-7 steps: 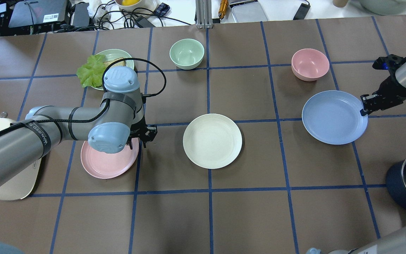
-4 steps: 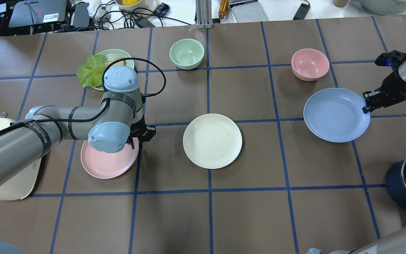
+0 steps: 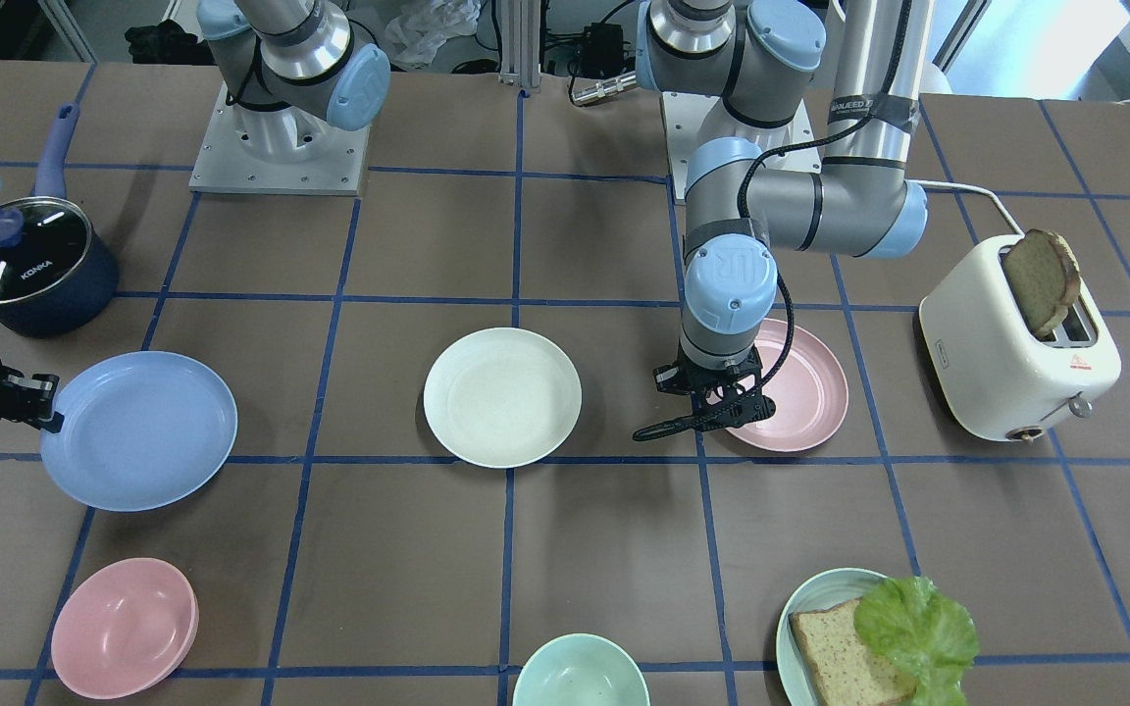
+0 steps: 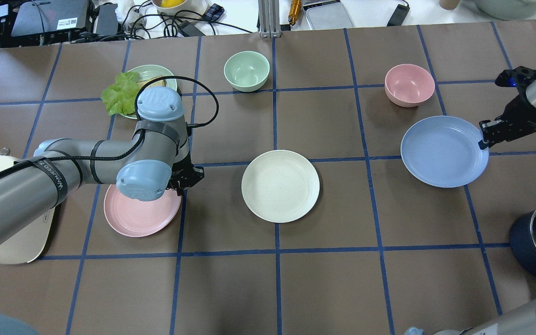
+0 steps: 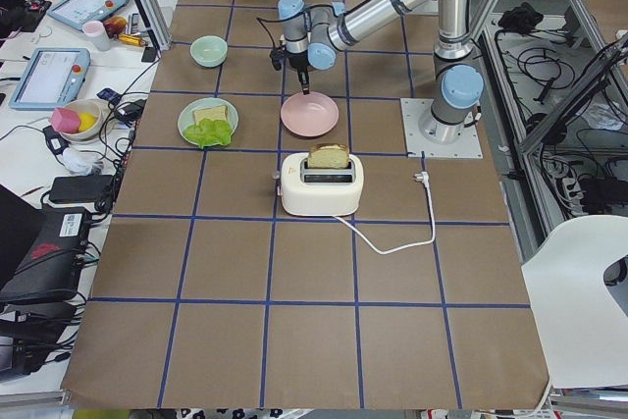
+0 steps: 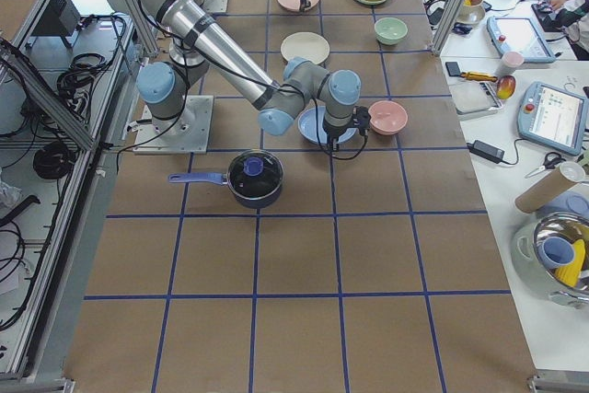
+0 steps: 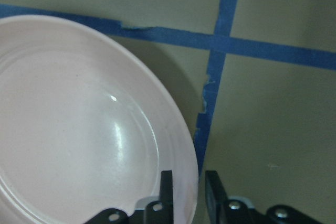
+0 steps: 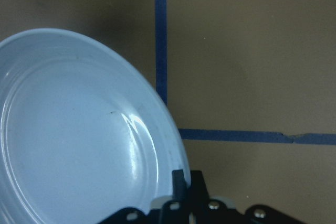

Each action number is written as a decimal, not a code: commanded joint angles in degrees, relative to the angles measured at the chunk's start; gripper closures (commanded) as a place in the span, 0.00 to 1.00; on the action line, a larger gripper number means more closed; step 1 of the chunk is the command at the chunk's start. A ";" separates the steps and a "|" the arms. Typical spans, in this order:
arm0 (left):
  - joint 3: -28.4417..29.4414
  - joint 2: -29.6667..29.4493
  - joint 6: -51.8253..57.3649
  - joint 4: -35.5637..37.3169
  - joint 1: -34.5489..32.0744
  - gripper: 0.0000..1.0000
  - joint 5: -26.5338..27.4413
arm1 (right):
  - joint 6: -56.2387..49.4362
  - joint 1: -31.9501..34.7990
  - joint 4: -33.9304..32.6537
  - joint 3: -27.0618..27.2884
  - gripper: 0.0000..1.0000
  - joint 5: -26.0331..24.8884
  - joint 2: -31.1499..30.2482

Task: Stack three plates with pink and blue
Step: 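Lift the pink plate with the left gripper and carry it over the cream plate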

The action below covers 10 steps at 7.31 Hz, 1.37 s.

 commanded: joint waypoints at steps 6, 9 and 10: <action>15.48 -0.67 -0.17 -14.62 -8.22 1.00 3.95 | 0.72 0.45 2.90 -2.06 1.00 0.38 -1.61; 22.12 -3.22 -4.22 -18.55 -15.87 1.00 1.41 | 0.89 0.89 3.78 -2.06 1.00 0.38 -2.93; 22.56 -4.10 -4.22 -18.29 -17.37 1.00 -0.69 | 1.15 0.89 3.78 -1.97 1.00 0.29 -3.19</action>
